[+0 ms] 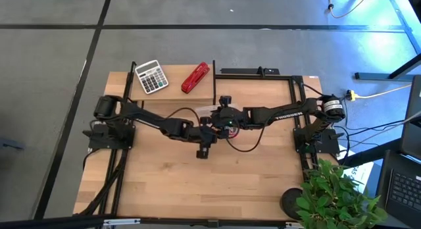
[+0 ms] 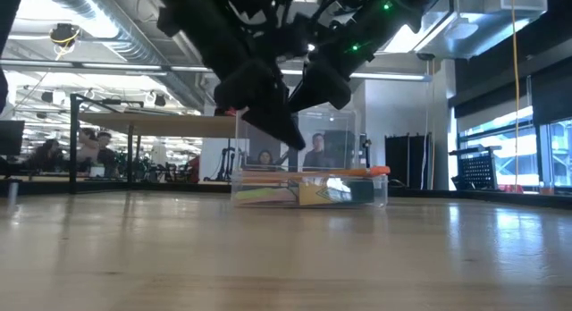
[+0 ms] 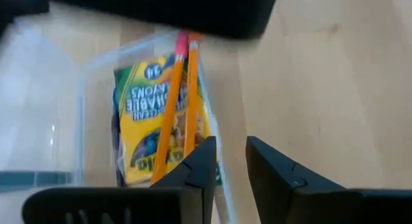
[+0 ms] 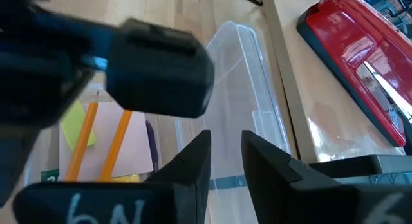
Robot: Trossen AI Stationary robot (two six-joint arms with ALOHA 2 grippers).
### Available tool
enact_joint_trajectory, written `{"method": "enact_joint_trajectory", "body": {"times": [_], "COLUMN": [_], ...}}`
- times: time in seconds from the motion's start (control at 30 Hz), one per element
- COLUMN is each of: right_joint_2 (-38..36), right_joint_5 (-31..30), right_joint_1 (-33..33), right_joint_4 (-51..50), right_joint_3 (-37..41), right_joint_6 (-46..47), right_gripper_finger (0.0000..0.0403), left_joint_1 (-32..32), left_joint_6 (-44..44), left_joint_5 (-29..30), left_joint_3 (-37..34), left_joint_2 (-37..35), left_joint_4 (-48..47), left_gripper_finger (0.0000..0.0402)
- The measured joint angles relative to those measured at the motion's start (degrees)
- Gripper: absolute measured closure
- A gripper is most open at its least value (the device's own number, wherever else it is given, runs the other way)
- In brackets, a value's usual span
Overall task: Pack school essentials
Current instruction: Put the orange pencil into the supply box
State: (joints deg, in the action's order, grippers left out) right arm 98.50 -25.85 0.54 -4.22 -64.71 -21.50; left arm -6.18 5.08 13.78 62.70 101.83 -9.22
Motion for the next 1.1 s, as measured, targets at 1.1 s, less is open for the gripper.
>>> {"method": "enact_joint_trajectory", "body": {"times": [1.1], "right_joint_2": [0.0], "right_joint_5": [0.0], "right_joint_1": [0.0], "right_joint_4": [0.3], "right_joint_3": [0.0], "right_joint_6": [0.0], "right_gripper_finger": [0.0313], "left_joint_1": [1.6], "left_joint_6": [1.6], "left_joint_5": [6.3], "left_joint_3": [-2.4], "left_joint_2": [3.7], "left_joint_4": [1.5], "left_gripper_finger": [0.0324]}}
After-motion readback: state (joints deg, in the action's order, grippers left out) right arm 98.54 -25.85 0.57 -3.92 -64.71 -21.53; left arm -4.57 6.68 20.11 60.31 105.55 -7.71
